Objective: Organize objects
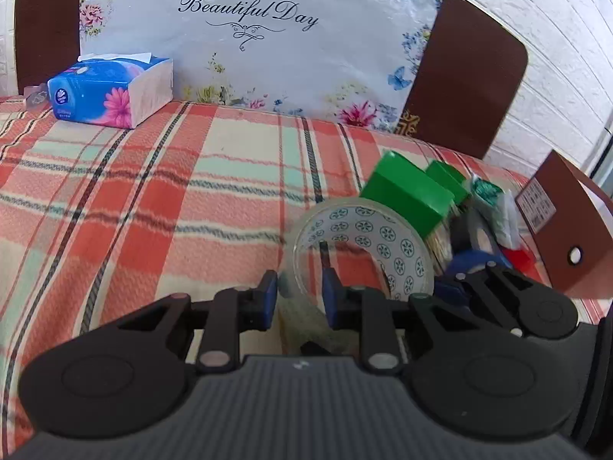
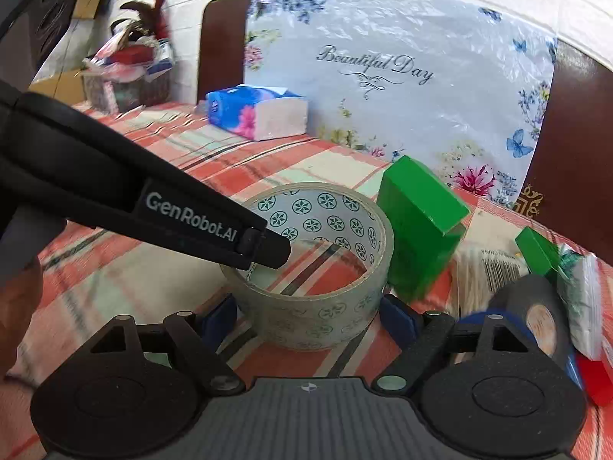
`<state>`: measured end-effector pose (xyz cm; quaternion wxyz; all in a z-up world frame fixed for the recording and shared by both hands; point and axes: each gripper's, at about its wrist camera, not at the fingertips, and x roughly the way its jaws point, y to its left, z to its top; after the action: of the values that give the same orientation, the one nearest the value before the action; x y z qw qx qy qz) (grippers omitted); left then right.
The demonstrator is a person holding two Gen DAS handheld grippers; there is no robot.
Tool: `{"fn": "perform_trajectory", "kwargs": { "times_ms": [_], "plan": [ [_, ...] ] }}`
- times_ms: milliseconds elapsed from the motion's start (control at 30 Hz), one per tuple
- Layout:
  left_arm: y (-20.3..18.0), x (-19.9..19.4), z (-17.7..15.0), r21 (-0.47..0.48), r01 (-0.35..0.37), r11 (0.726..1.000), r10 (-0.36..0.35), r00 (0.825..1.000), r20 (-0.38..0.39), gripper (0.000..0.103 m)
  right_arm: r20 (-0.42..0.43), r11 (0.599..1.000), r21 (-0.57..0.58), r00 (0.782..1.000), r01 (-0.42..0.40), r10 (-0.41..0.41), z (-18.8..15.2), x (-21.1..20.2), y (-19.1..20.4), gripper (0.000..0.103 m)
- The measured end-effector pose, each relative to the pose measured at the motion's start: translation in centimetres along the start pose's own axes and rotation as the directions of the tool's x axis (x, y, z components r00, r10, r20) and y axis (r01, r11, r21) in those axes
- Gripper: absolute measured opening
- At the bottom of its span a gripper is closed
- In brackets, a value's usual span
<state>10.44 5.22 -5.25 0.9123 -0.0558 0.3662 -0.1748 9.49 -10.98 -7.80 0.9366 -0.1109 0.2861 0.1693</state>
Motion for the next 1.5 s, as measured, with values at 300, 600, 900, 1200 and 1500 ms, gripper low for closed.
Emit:
{"fn": "perform_trajectory", "kwargs": {
  "times_ms": [300,600,900,1200,1500],
  "plan": [
    [-6.5,-5.6,-6.8,0.081,0.024,0.996,-0.020,0.998,-0.053,0.028,0.002,0.999,0.007,0.999,-0.053,0.053,-6.6,-9.5,-1.1,0.079],
    [-16.9,-6.5,-3.4,0.267,0.093,0.959,-0.099,0.995,0.009,0.028,0.181,0.979,0.139,0.968,0.148,-0.172,-8.1,-16.4,-6.8,0.079],
    [-30.2,-3.5,3.0,0.428,0.211,0.879,-0.276,0.956,0.096,0.028,0.272,0.877,0.265,0.842,0.400,-0.466,-6.8,-20.3,-17.2,0.079],
    [-36.7,5.8,3.7,0.482,0.177,0.858,-0.218,0.976,0.030,0.042,0.183,0.794,0.371,0.801,0.481,-0.570,-8.2,-17.3,-23.0,0.085],
    [-33.4,0.7,1.2,0.461,0.252,0.851,-0.307,0.951,0.047,0.053,0.256,0.773,0.452,0.765,0.445,-0.590,-9.3,-20.6,-20.8,0.085]
  ]
}}
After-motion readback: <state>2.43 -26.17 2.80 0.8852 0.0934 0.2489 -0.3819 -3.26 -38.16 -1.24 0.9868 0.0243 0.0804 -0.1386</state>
